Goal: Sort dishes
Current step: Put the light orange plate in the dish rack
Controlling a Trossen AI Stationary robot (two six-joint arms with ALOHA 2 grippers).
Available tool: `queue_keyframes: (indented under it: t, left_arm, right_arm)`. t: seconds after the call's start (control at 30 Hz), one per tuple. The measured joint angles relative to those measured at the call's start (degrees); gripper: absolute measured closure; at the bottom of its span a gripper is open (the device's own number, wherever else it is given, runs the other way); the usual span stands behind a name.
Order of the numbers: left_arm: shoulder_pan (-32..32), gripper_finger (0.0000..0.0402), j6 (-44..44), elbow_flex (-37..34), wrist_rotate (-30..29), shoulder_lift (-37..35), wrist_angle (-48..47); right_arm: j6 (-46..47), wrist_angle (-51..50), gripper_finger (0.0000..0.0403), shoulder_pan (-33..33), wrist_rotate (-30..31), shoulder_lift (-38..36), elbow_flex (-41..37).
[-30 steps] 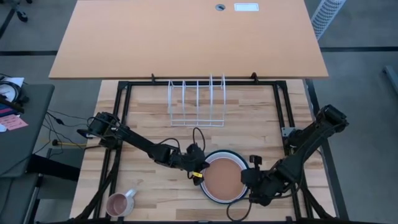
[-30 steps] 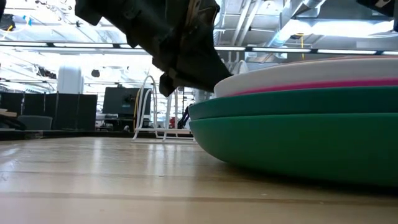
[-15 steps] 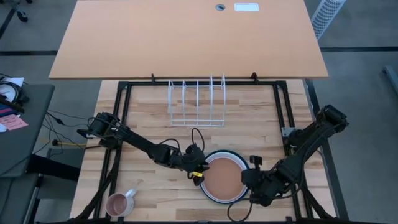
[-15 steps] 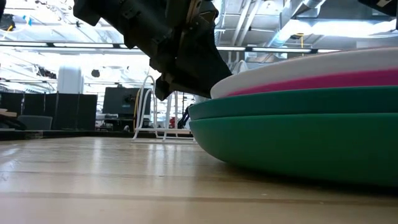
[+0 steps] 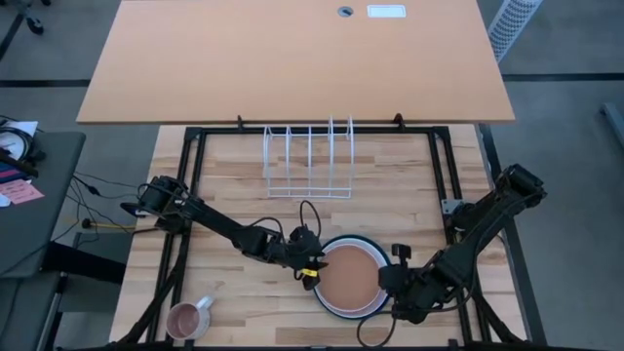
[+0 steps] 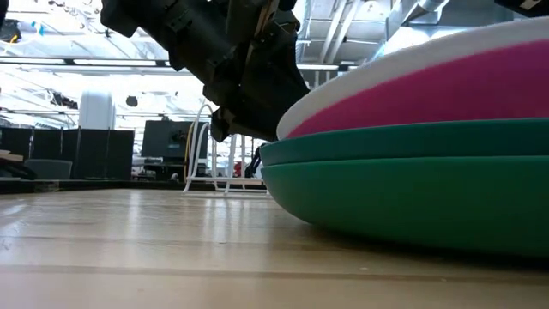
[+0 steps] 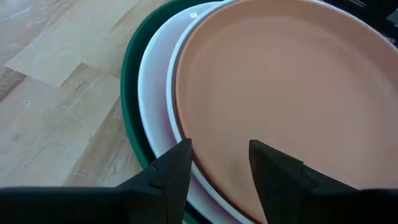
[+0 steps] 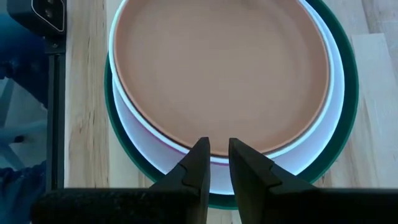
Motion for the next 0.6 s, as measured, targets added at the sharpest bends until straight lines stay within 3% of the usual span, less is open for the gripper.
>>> queue_keyframes:
  t: [0.2, 0.43, 0.6]
  left_arm:
    - [0.0, 0.0248, 0.0, 0.0, -0.1, 0.0, -0.3]
    - [0.0, 0.0249, 0.0, 0.0, -0.1, 0.0, -0.3]
    - [0.0, 0.0249, 0.0, 0.0, -0.1, 0.0, -0.3]
  right_arm:
    - [0.7, 1.0, 0.0338, 0.0, -0.2, 0.0, 0.0]
    - [19.9, -0.4, 0.0338, -2.8, -2.8, 0.0, 0.0]
    - [23.3, 0.0, 0.0338, -4.6, -3.6, 0.2, -0.3]
